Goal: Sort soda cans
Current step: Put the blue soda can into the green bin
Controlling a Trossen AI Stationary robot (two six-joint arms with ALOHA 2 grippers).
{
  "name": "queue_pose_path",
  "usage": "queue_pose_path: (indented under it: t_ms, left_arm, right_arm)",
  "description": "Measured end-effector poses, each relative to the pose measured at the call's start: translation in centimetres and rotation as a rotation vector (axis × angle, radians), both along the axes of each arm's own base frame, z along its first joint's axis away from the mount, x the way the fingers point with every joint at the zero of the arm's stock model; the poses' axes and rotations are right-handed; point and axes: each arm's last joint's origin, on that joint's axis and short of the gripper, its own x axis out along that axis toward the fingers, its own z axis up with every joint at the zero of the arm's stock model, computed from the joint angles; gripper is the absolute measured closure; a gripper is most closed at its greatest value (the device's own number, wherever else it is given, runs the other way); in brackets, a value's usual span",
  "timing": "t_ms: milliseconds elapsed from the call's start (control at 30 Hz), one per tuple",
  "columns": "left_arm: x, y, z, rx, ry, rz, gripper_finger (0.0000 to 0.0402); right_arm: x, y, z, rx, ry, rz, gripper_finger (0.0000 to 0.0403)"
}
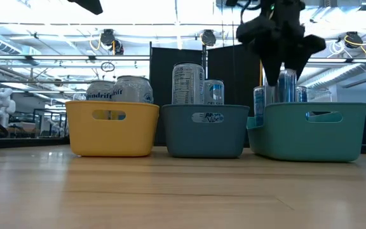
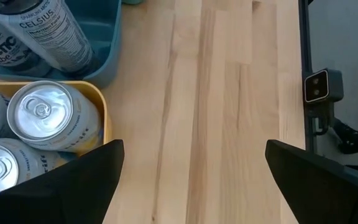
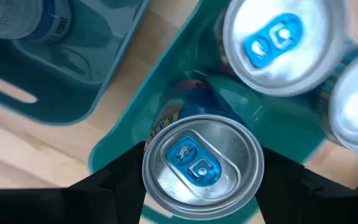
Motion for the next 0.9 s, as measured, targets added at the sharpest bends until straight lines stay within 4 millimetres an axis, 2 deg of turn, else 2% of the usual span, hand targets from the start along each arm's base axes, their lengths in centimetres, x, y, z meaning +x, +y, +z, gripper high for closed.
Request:
queue_pose_path:
  t_ms: [133,267,600,900]
  left_arm:
    - [-0.1,0.0,0.0,0.005,0.008,0.000,0.0002]
    - [-0.2,0.1,-0.1,0.012,0.020,0.001,0.0002]
    - [-0.2,0.1,-0.1,0.014,0.024,0.002,0.0002]
    - [-0.2,0.1,-0.1,0.012,0.024,0.004,0.0002]
  right_arm:
    - [0.9,-0.4,-1.5,0.001,0.047,0.008,0.0174]
    - [1.3,-0.8,-1.8,0.013,0.050,0.025,0.0171]
    - [1.4,-0.8,-2.0,0.012,0.045,0.022,0.0129]
    - [1.0,-0.8,-1.2,0.015,0.024,0.016,0.0122]
